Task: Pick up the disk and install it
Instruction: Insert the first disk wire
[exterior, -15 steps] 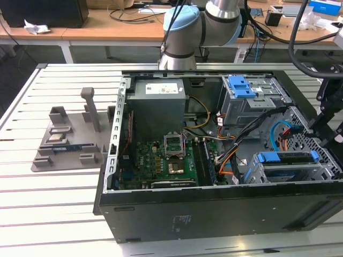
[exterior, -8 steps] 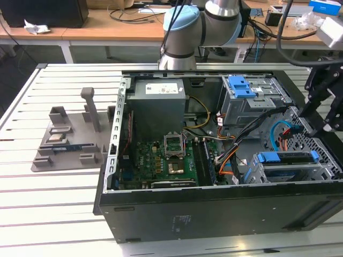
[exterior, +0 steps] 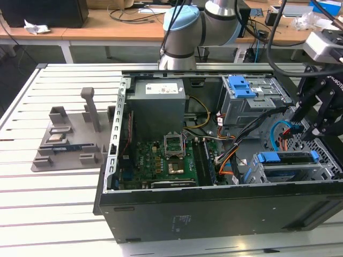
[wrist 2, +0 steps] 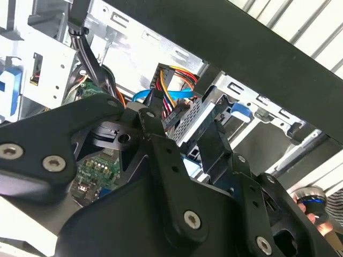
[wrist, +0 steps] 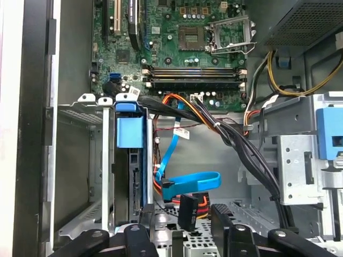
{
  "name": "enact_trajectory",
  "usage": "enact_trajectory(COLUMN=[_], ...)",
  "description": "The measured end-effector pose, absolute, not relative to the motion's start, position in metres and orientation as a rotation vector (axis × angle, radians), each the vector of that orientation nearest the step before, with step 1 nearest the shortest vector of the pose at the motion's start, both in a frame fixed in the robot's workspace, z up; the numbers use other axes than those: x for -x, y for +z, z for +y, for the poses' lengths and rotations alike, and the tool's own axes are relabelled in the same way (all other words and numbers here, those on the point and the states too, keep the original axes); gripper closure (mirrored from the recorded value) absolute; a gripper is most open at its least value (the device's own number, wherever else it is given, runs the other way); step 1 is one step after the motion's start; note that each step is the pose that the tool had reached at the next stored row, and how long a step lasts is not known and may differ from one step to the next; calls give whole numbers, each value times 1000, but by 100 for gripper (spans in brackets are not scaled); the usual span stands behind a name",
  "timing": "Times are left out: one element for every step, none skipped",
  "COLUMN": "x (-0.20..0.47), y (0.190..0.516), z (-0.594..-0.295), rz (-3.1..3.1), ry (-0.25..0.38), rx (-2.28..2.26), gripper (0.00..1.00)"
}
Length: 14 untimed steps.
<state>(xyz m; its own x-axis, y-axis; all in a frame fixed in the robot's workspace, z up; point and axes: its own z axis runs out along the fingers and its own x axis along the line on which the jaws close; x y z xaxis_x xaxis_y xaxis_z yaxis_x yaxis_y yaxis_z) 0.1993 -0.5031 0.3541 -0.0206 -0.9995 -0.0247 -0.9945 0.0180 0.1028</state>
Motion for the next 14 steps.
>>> enact_trajectory(x=[-199,-199,-199,-199,-199,-199,-199,-199,-199,-199,-199,-199,-199,-199], y=[353,353,353,353,353,353,353,353,353,353,352,352,352,352], z=[-503,-503,-503,-503,-503,-503,-503,-503,-503,-503,-503,-503,-503,-503], rz=[-2202,-2202,-2202,-2202,-2202,-2202,-2202,-2202,-2202,-2202,-2202,-2202,-2202,-2202], ry=[-140,-140,-140,-140,-140,-140,-140,-140,-140,-140,-140,-140,-140,-140], rx=[-2160,-2159,-2159,-2159,-2159,-2159,-2159,-2159,-2159,-2159,-2159,-2159,-2159,-2159], gripper=[46,46,46,46,46,46,46,47,54,60,66,72,78,80])
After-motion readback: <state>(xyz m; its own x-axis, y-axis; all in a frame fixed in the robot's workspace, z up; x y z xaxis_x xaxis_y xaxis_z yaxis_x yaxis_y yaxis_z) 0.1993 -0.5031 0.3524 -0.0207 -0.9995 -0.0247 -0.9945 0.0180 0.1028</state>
